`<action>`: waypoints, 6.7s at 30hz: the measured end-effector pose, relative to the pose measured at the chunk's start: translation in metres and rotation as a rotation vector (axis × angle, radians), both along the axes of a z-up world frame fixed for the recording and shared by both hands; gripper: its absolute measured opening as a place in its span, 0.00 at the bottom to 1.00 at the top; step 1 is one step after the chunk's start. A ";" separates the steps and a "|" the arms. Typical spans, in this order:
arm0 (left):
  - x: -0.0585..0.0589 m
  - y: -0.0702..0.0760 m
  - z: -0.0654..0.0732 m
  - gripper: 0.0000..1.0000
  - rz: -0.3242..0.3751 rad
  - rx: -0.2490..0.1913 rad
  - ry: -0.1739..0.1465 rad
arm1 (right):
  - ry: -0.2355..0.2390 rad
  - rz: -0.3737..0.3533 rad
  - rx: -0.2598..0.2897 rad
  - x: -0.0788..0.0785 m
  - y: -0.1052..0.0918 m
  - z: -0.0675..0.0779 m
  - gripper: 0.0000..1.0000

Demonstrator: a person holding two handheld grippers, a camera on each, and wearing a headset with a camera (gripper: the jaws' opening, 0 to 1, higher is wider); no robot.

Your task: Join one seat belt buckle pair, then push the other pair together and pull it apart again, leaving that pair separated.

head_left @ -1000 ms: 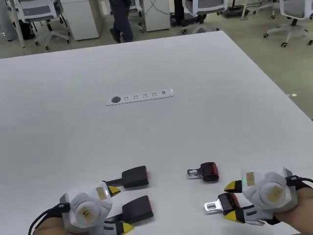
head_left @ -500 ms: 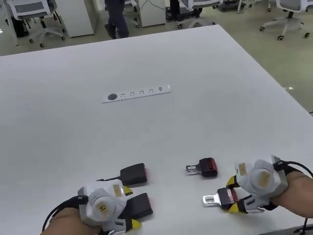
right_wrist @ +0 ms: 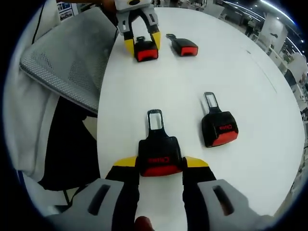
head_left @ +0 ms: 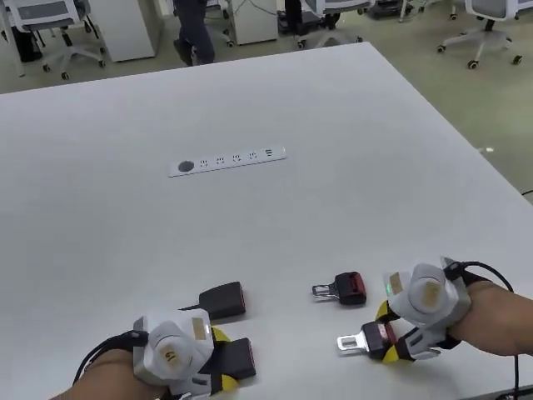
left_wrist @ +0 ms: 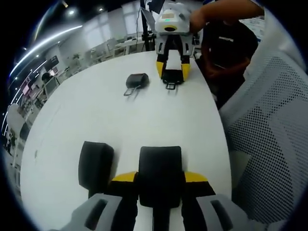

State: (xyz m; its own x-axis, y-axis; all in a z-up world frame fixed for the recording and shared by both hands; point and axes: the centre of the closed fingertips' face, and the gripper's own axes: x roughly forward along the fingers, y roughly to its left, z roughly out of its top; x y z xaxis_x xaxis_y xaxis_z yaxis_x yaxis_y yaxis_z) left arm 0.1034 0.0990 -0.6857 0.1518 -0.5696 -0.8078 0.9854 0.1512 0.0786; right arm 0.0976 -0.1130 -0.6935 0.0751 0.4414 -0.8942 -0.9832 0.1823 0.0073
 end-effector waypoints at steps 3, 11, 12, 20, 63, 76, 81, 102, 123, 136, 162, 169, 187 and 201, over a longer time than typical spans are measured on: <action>-0.001 -0.001 0.002 0.35 -0.002 -0.002 -0.003 | 0.001 -0.001 0.010 0.002 -0.001 -0.001 0.34; 0.001 -0.002 0.002 0.35 -0.004 0.019 0.016 | -0.003 -0.040 0.036 0.005 0.011 0.000 0.34; 0.001 -0.001 0.001 0.35 -0.006 0.021 0.017 | -0.009 -0.032 0.036 0.005 0.015 -0.001 0.34; 0.002 0.000 0.000 0.35 -0.012 0.025 0.015 | -0.022 -0.040 0.123 0.003 0.057 -0.001 0.34; 0.003 0.000 -0.004 0.34 -0.059 0.056 0.045 | -0.075 0.034 0.226 0.008 0.154 0.002 0.32; 0.002 -0.002 -0.004 0.34 -0.085 0.053 0.066 | -0.061 0.034 0.243 0.008 0.165 0.004 0.32; 0.002 -0.001 -0.004 0.34 -0.082 0.044 0.062 | -0.066 0.040 0.233 0.008 0.170 0.004 0.32; 0.000 0.002 -0.002 0.34 -0.038 0.012 0.036 | -0.082 0.061 0.225 0.008 0.162 0.006 0.32; 0.001 0.001 -0.003 0.35 -0.046 0.055 0.059 | -0.062 0.033 0.195 0.006 0.165 0.001 0.34; 0.001 0.011 0.006 0.36 -0.003 0.062 0.046 | -0.077 -0.027 0.213 0.005 0.155 0.007 0.40; 0.074 0.025 0.051 0.49 0.061 0.037 -0.054 | -0.178 -0.097 0.211 0.071 0.073 0.053 0.39; 0.089 0.023 0.048 0.53 0.059 0.026 -0.048 | -0.161 -0.101 0.180 0.090 0.053 0.043 0.38; 0.102 0.014 0.005 0.45 -0.026 0.097 0.016 | -0.073 -0.078 0.126 0.101 0.021 0.007 0.38; 0.100 0.019 -0.004 0.34 -0.039 0.111 0.034 | -0.016 -0.032 0.159 0.101 0.031 0.003 0.34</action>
State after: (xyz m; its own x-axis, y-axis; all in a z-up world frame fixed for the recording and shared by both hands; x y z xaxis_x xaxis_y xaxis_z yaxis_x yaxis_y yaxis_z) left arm 0.2037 0.1179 -0.6901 0.1025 -0.4809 -0.8708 0.9927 0.1049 0.0589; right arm 0.1985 -0.0821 -0.6909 0.1052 0.5742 -0.8119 -0.9772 0.2109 0.0225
